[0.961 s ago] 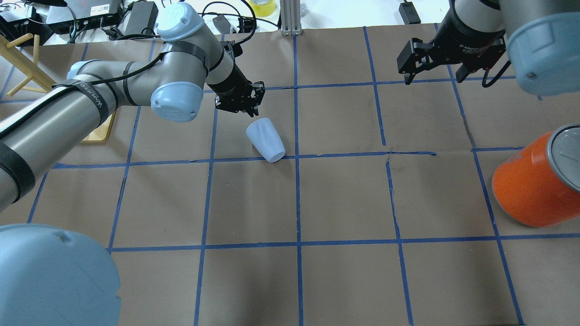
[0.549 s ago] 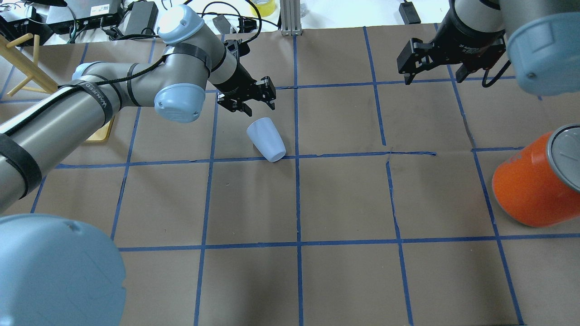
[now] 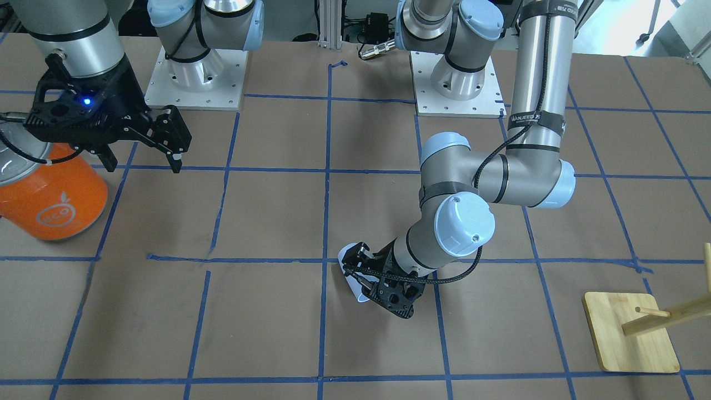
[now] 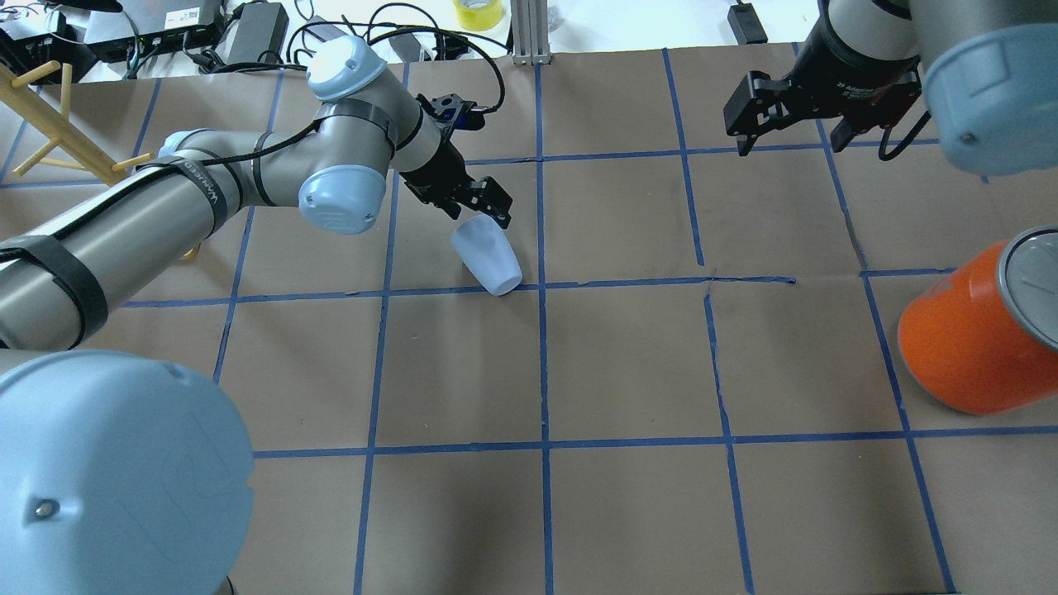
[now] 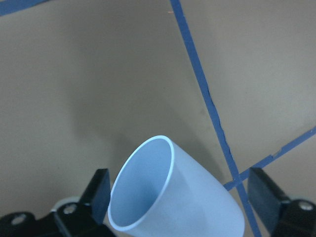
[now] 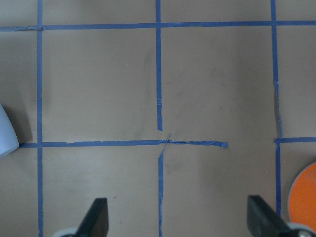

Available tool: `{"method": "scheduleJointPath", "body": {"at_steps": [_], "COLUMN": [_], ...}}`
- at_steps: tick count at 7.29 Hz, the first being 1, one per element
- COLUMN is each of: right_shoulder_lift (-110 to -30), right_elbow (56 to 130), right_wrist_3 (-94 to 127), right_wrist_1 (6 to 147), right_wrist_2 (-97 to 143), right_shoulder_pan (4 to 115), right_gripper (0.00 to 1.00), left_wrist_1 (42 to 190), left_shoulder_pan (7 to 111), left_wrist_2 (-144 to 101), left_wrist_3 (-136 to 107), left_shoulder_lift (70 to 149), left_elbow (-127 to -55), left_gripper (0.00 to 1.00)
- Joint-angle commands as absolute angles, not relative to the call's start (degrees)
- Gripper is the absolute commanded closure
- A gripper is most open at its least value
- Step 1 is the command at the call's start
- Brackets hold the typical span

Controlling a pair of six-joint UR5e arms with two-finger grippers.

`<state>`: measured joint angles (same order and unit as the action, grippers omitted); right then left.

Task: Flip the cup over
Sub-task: 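Grasp the cup rim with the left gripper and tilt it upright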

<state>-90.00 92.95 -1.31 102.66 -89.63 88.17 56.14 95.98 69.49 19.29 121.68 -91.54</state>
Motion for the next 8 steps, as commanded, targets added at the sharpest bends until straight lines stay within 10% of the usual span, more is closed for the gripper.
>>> {"method": "scheduleJointPath", "body": {"at_steps": [1,3,8], "right_shoulder_lift": [-90.0,-90.0,-90.09], "right_elbow": [93.08,93.16,94.22], "right_wrist_3": [-1.41,-1.49,-1.49], "right_wrist_1": [102.66,102.57,102.66], "right_wrist_2": [-89.47,-89.38,-89.03], "right_shoulder_pan": [88.24,88.24,88.24], "right_gripper": [0.0,0.0,0.0], "left_wrist_1": [58.61,60.29,61.26], "left_shoulder_pan": [95.98,96.15,96.5], "left_wrist_2": [69.26,69.17,70.05], "left_wrist_3": [20.48,18.21,3.7], "left_shoulder_lift": [122.17,121.56,119.97], "left_elbow": [-92.37,-92.37,-91.85], "left_gripper": [0.1,0.94,1.0]}}
